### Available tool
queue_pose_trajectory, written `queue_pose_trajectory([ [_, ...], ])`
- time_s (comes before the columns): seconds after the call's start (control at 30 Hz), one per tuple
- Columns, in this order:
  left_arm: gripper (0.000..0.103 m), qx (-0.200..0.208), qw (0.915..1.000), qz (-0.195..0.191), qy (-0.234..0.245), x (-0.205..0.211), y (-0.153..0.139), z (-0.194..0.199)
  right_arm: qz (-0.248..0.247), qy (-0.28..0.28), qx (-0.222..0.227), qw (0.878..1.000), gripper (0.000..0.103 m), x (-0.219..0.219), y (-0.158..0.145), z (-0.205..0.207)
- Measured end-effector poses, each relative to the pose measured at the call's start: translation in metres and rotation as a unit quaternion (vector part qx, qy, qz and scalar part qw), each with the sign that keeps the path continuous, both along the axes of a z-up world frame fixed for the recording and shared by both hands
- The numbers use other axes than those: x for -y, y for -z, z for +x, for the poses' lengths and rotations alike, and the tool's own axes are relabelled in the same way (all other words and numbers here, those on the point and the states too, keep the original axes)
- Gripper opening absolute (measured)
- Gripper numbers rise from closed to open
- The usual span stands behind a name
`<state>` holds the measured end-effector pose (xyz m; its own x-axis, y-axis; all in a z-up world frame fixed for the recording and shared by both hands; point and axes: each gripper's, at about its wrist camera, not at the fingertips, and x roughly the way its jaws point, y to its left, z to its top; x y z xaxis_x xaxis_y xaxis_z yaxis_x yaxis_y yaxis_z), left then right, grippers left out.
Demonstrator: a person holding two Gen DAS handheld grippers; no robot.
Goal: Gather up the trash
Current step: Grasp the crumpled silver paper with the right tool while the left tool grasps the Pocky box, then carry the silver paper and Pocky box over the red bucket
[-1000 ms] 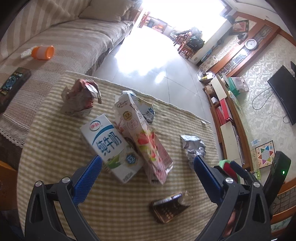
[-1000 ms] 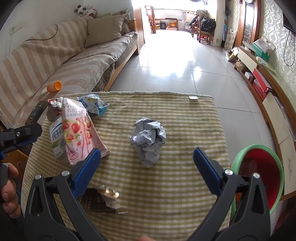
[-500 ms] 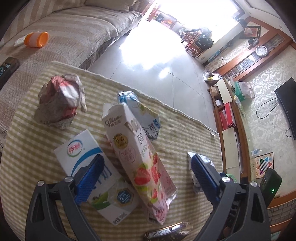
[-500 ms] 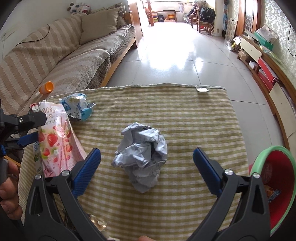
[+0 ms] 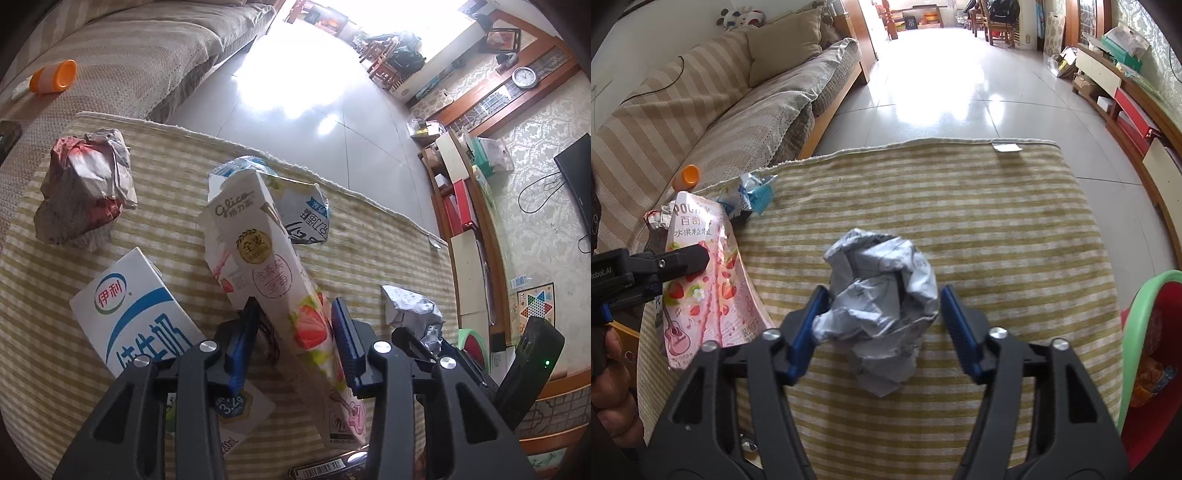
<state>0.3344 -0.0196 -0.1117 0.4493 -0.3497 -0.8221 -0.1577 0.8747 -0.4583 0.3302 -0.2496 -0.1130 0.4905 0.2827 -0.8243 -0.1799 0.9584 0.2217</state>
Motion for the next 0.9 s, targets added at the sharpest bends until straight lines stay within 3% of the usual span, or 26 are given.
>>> queue_pose_trajectory([
  [0.07,0.027,0.001,1.0,-0.006,-0.001,-0.001,-0.001,-0.002,-0.004,0.0,0.002,1.0,0.047,-0.001,-0.003,-0.003],
  [0.13,0.026,0.01,0.9999,-0.005,-0.001,-0.001,-0.007,-0.007,0.001,0.0,0.0,1.0,0.046,0.0,-0.006,-0.006],
  [0.5,0.026,0.061,0.9981,-0.003,-0.007,0.001,-0.056,-0.039,0.009,-0.004,0.029,1.0,0.046,0.009,-0.052,-0.045],
  [0.9,0.026,0.114,0.9925,0.026,0.036,0.023,-0.11,-0.088,0.021,0.018,0.078,0.997,0.046,0.044,-0.107,-0.097],
])
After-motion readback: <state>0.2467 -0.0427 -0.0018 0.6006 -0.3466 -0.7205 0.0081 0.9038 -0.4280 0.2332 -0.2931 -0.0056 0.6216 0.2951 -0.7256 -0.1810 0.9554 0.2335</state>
